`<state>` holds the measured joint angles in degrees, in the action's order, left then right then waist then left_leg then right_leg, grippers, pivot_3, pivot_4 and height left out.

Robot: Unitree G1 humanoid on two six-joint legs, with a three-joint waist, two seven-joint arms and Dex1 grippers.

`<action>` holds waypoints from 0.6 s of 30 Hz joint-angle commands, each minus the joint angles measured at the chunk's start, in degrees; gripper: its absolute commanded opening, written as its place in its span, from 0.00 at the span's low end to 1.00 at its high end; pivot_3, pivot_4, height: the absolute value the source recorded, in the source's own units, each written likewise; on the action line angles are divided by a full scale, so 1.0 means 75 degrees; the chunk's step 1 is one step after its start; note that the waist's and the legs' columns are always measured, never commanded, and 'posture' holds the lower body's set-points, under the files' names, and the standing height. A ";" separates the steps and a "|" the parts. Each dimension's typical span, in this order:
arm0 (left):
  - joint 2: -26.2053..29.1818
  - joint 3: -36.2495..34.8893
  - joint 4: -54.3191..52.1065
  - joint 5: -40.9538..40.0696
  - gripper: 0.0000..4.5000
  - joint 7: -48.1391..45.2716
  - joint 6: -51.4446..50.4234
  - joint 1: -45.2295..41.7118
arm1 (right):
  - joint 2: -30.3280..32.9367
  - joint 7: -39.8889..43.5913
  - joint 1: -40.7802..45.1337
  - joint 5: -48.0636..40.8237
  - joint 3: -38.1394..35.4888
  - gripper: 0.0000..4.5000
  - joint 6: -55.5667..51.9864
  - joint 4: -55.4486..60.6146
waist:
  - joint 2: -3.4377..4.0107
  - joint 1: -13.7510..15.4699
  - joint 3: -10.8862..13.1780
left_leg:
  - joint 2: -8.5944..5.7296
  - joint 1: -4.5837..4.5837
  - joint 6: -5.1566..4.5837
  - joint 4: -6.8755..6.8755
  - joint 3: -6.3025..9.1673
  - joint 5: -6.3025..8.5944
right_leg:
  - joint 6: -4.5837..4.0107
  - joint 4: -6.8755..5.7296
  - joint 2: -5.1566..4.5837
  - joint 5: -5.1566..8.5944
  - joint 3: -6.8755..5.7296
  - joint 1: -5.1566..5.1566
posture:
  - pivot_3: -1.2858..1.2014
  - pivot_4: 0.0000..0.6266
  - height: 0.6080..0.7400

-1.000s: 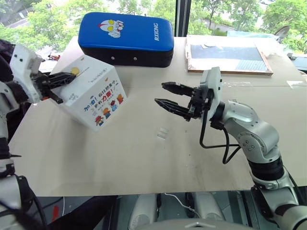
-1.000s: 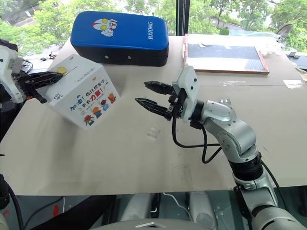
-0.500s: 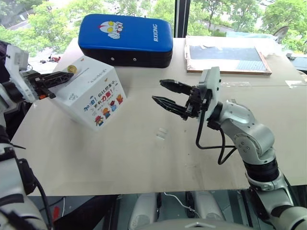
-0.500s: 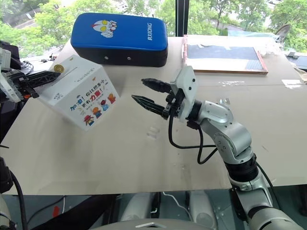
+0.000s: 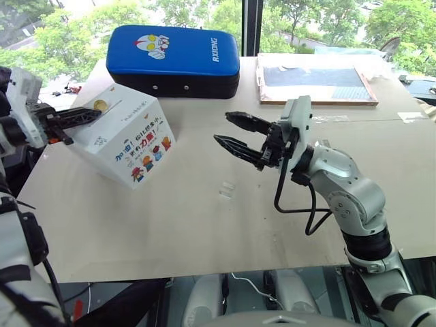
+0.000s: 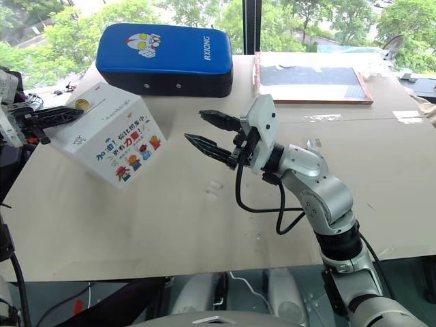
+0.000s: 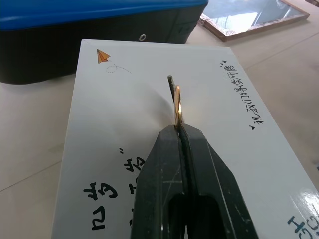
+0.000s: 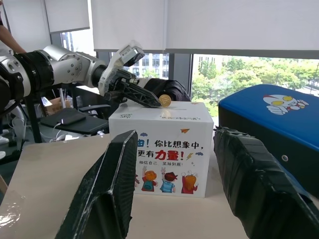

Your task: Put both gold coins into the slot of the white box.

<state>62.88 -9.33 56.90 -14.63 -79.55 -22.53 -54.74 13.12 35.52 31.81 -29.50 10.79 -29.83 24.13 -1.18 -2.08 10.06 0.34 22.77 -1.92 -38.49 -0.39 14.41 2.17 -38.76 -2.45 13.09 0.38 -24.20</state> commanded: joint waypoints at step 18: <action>-0.0055 0.0539 0.0277 0.0833 0.00 -0.0157 0.0153 0.0330 | 0.0042 -0.0043 0.0046 0.0006 -0.0107 0.58 0.0137 0.0240 | 0.0007 -0.0010 -0.0005 | 0.0001 -0.0007 0.0000 0.0002 -0.0006 0.0000 | 0.0002 -0.0002 -0.0001 0.0001 0.0009 0.0000 | 0.52 0.24 1.00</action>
<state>63.18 -8.50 56.95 -11.51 -80.75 -20.28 -54.87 13.29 35.31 31.80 -29.47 10.78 -29.83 24.13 -1.12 -2.15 10.02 0.35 22.71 -1.92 -38.48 -0.44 14.41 2.18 -38.77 -2.45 13.10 0.45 -24.21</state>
